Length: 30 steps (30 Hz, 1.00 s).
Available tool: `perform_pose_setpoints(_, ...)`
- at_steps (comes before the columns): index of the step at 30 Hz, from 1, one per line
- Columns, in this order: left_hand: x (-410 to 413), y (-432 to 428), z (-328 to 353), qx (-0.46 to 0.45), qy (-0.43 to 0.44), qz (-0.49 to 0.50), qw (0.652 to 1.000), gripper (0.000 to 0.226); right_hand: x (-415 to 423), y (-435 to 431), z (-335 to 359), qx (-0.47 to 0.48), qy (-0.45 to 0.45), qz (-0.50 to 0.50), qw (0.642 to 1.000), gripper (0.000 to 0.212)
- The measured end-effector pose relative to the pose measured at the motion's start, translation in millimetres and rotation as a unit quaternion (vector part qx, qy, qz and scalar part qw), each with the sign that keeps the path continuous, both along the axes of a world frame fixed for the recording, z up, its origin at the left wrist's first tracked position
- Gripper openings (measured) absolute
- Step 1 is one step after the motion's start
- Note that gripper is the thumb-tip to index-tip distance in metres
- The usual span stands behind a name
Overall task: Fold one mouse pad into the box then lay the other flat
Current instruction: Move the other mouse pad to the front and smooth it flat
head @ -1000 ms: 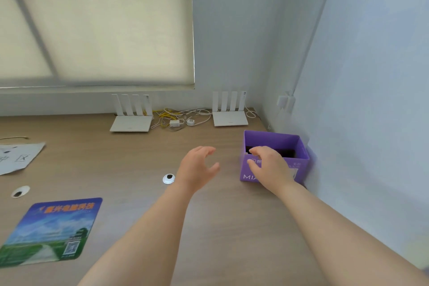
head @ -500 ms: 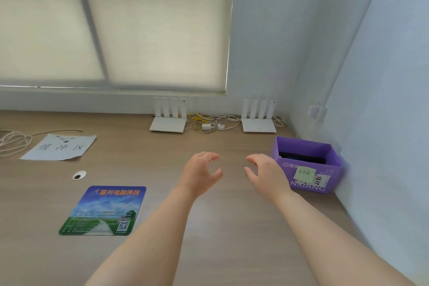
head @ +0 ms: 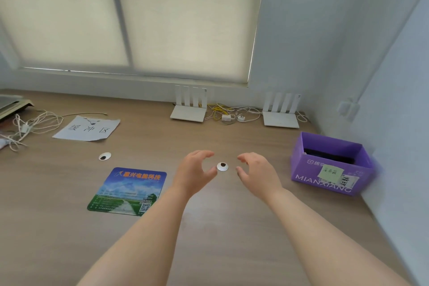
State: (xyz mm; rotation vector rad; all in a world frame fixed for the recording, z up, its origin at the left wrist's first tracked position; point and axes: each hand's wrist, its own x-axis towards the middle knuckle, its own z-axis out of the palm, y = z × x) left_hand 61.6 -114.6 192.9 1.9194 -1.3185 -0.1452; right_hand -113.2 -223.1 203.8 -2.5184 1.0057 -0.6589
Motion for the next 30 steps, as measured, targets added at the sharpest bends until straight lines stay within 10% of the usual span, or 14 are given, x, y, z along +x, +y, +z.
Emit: perform_pose_setpoints(30, 332.8, 133.2, -145.2, 0.144, 0.249, 0.091, 0.953, 0.040, 302.8, 114.7, -145.4, 0.195, 0.173, -0.039, 0.965, 0.033)
